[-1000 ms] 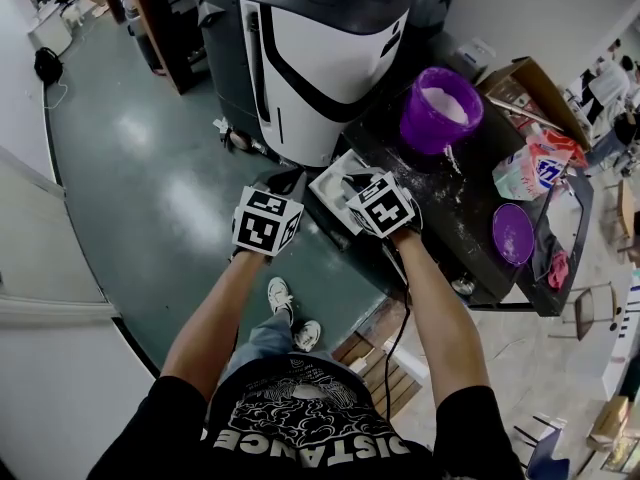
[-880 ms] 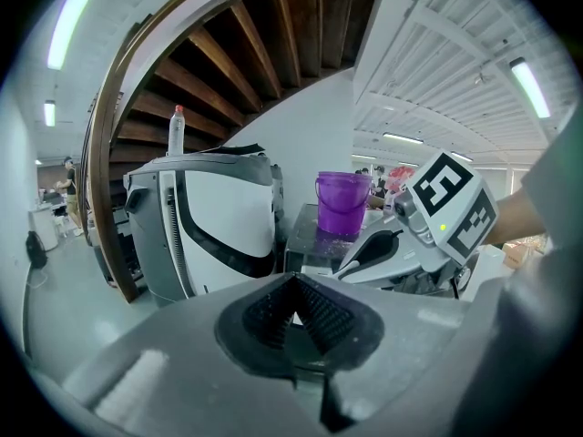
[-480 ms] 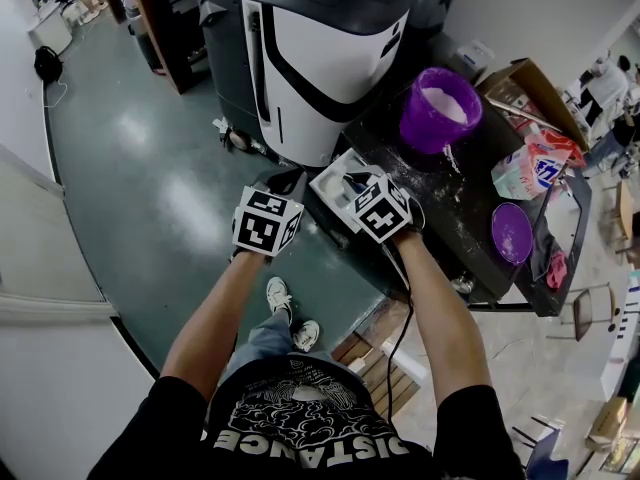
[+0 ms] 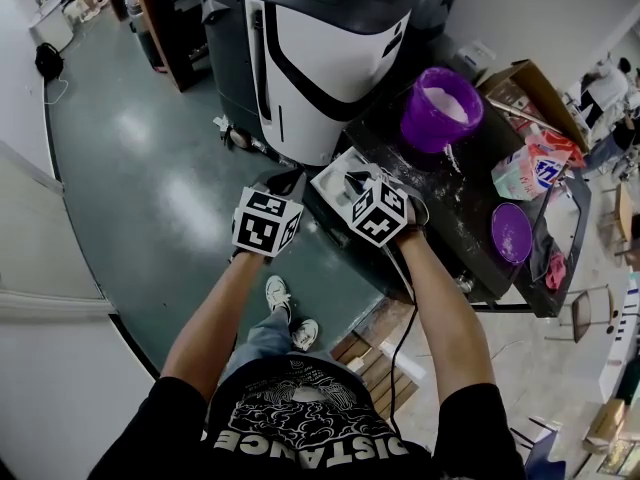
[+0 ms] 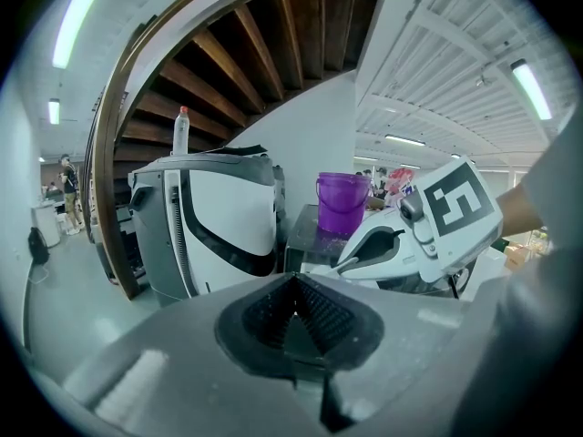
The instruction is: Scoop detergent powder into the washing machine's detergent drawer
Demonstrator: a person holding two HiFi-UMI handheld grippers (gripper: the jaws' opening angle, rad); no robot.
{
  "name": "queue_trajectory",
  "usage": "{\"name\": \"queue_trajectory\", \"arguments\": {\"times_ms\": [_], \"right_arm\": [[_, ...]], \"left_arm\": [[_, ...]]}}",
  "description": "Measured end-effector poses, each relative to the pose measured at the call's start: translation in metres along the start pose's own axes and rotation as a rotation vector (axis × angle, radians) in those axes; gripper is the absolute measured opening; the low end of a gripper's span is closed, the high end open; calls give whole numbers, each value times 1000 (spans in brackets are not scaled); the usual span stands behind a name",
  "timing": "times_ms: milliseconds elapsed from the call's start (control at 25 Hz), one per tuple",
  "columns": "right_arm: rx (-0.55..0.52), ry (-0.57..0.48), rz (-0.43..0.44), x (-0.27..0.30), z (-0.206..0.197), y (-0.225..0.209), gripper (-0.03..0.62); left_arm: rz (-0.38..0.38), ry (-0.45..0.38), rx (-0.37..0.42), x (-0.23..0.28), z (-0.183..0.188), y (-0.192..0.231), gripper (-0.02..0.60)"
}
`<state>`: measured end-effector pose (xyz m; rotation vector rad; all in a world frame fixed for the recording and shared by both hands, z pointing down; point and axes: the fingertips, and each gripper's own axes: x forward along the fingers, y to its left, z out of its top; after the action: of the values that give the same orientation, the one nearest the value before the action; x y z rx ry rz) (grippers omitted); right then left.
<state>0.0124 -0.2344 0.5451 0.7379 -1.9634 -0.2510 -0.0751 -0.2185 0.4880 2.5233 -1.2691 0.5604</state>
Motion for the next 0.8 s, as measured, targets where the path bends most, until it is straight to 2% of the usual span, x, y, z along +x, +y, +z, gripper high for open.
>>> {"name": "queue_trajectory", "arguments": {"times_ms": [480, 680, 800], "right_arm": [[-198, 11, -94, -2, 0, -1, 34], [-219, 13, -96, -3, 1, 0, 34], [-187, 2, -94, -6, 4, -2, 34]], "left_arm": [[5, -4, -5, -2, 1, 0, 3], [10, -12, -4, -4, 3, -1, 3], [12, -12, 0, -6, 5, -2, 3]]}}
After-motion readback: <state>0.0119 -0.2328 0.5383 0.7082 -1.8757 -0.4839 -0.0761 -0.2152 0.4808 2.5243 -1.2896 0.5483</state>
